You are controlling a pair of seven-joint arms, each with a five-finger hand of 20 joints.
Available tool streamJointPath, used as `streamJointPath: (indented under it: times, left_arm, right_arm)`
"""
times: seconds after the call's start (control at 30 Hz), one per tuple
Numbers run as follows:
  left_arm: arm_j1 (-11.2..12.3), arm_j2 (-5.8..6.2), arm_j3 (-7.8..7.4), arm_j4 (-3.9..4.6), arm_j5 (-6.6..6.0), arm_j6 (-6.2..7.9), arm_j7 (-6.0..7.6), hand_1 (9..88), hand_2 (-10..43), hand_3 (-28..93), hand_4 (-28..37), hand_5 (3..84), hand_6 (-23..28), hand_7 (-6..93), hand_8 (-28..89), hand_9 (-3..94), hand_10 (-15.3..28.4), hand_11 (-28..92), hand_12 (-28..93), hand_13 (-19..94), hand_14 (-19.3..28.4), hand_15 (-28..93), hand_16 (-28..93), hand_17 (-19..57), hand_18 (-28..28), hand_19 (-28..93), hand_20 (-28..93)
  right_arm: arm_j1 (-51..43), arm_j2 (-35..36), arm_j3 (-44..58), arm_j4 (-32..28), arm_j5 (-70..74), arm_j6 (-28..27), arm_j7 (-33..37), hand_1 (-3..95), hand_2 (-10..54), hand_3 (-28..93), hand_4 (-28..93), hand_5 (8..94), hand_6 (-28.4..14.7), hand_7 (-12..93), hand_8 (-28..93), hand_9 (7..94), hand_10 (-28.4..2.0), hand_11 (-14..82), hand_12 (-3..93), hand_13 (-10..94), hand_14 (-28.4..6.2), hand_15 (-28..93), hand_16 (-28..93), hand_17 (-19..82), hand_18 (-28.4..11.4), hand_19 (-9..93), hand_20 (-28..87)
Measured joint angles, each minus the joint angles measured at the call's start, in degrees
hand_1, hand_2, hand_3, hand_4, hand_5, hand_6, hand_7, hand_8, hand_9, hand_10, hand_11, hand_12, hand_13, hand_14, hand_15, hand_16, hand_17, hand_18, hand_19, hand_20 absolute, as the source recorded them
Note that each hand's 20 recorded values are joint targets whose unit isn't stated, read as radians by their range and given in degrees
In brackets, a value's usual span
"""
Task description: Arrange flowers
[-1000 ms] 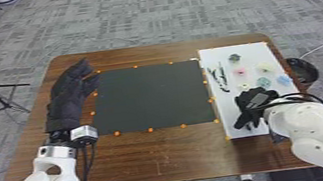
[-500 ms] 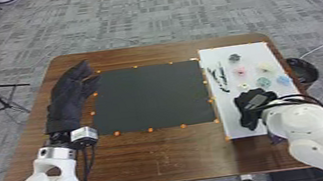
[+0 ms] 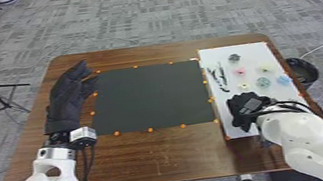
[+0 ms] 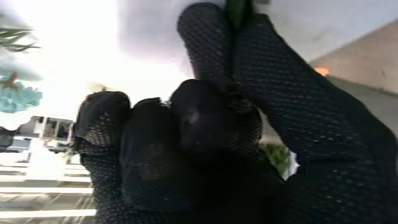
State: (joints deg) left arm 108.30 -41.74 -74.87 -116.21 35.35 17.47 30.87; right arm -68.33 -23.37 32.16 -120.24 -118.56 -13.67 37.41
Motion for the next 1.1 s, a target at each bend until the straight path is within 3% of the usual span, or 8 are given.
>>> streamJointPath:
  times: [0.13,0.4,0.5,0.6,0.73,0.83,0.9,1.1]
  left_arm:
    - [0.0,0.0,-0.08,0.01,-0.06,0.02,0.0,34.4,-6.4,68,-19.7,31.0,1.7,28.2,-12,25.0,11.2,33,20,24,13.6,41,4,-6.9,19.8,43,17]
    - [-0.2,0.0,-0.1,0.03,-0.14,0.02,0.05,34.5,-6.3,68,-19.6,31.1,1.7,28.3,-12,25.0,11.2,33,20,24,13.5,40,4,-6.9,19.8,43,17]
    - [-0.3,0.0,-0.1,0.03,-0.15,0.02,0.05,34.5,-6.2,68,-19.7,31.0,1.6,28.3,-12,25.0,11.3,33,20,24,13.5,41,4,-6.9,19.8,43,17]
    - [-0.3,0.0,-0.1,0.03,-0.16,0.02,0.05,34.5,-6.3,68,-19.6,31.1,1.6,28.3,-12,25.0,11.2,33,20,24,13.5,40,4,-6.9,19.8,43,17]
    - [-0.3,0.0,-0.19,0.03,-0.17,0.02,0.03,34.4,-6.3,68,-19.7,31.1,1.7,28.2,-12,25.0,11.2,33,20,24,13.6,40,4,-6.9,19.9,43,17]
    - [-0.3,0.0,-0.21,0.03,-0.17,0.02,0.03,34.3,-6.3,68,-19.6,31.1,1.7,28.1,-12,25.0,11.3,33,20,24,13.6,40,4,-6.9,19.9,43,17]
    - [-0.3,0.0,-0.24,0.03,-0.18,0.02,0.03,34.3,-6.3,68,-19.6,31.1,1.7,28.1,-12,25.0,11.2,33,20,24,13.7,40,4,-6.9,19.9,43,17]
    - [-0.3,-0.09,-0.24,0.05,-0.22,0.02,0.03,34.3,-6.2,68,-19.7,31.1,1.7,28.0,-12,25.1,11.2,32,20,24,13.6,40,4,-6.9,19.9,43,17]
  right_arm:
    - [-2.3,-0.2,1.0,0.3,1.9,4.7,-0.2,32.2,0.4,87,-4,66.6,0.0,58,38,78.2,-7.7,72.5,66.1,80,-6.5,87,42,41,-20.5,90,39]
    - [-7.3,-1.6,12.6,0.3,14.9,6.5,-0.6,30.3,3.4,87,-2,66.5,-0.7,60,39,78.0,-8.0,74.7,65.6,79,-6.9,88,42,41,-20.4,90,39]
    - [-6.5,-1.7,12.9,0.3,13.2,11.1,-0.7,31.9,2.1,87,-4,66.9,-0.1,59,36,78.0,-7.9,74.7,65.4,79,-6.8,89,42,41,-20.1,90,39]
    - [-4.8,-2.2,13.0,0.3,10.1,13.0,-0.4,35.3,-5.7,80,-18,68.9,0.8,54,27,78.0,-7.7,71.2,65.6,79,-7.0,87,42,40,-20.3,90,38]
    - [-2.6,-3.8,14.9,-0.1,9.2,5.6,1.8,40.6,-9.5,61,-28,76.3,-0.4,33,-7,78.5,-7.7,69.4,65.3,79,-7.4,86,42,40,-20.8,91,37]
    - [-0.8,-4.2,14.8,-0.9,8.9,-6.6,3.2,53.5,-9.5,20,-20,76.2,-0.9,28,-8,78.7,-7.6,69.0,66.0,79,-7.6,86,43,40,-21.0,90,38]
    - [-0.3,-4.3,14.1,-1.1,8.5,-11.8,3.7,53.3,-9.2,7,-15,76.0,-0.9,28,-8,78.4,-7.7,68.8,65.9,79,-7.6,86,43,40,-21.1,91,38]
    - [0.6,-4.5,7.7,0.1,7.4,-9.4,5.6,50.3,-8.3,5,-13,76.2,-0.9,28,-9,78.5,-7.8,68.5,66.0,79,-7.6,86,43,40,-21.3,91,38]
